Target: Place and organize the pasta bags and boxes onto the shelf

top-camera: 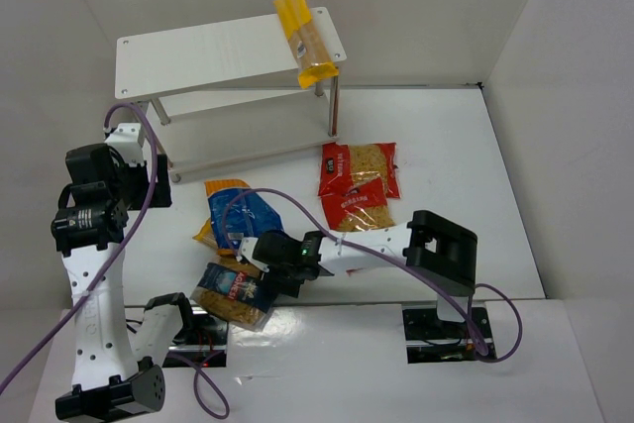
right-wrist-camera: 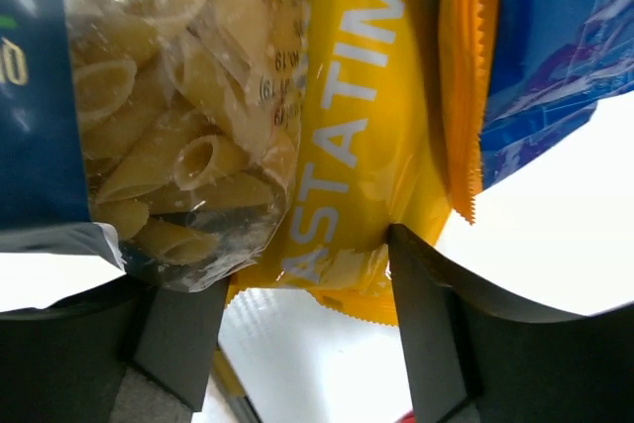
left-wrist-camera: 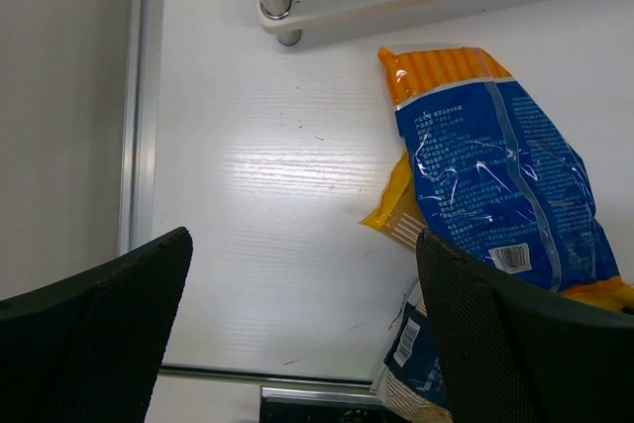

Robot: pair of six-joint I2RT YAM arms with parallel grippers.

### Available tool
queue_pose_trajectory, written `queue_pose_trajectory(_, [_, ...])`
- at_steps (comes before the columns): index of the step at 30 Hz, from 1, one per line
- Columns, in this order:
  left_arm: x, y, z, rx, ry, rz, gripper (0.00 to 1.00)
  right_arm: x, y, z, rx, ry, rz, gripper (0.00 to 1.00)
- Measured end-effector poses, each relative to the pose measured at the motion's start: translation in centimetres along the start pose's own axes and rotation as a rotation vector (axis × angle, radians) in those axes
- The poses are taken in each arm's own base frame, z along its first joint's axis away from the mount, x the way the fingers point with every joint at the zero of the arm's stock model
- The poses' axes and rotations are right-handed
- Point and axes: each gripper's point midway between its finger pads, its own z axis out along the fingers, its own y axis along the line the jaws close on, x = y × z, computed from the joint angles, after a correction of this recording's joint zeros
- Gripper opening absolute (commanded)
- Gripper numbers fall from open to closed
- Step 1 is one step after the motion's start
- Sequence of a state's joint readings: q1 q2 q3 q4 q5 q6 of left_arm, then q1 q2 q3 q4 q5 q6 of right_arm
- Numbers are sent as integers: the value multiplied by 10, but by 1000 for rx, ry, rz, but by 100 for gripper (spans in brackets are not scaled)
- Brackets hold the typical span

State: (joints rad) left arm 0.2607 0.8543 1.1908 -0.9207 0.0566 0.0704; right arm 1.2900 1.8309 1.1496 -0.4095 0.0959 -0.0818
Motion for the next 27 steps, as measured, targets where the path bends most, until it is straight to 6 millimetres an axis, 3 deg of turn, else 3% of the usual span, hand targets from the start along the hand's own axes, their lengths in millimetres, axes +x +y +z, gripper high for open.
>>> queue_pose_trajectory(3, [0,0,0,0,0,0,99,0,-5,1,32,-8,-6,45])
queue_pose_trajectory(4, [0,0,0,0,0,0,99,0,-6,1,41,-11,-7,31])
queue_pose_trajectory(6, [0,0,0,0,0,0,99,-3,-10,0,55,-23,-6,15])
queue_pose_trajectory(7, [0,0,0,0,0,0,99,-6,-13,-3,66,-34,-6,0])
queue_pose_trajectory(12, [0,0,-1,0,-5,1,99,-8,-35,-9,88,-44,-2,0])
queue_pose_trajectory(18, [-1,-3,-3,18,-13,8,99,9,-85,-31,30,38,63,0])
queue_pose_trajectory(22, [0,-7,-3,43,-11,24,99,-2,-124,-79,-8,-2,137,0])
queue_pose_trajectory(27, [2,-12,-4,84,-6,92,99,-25,-158,-142,18,-138,176,0])
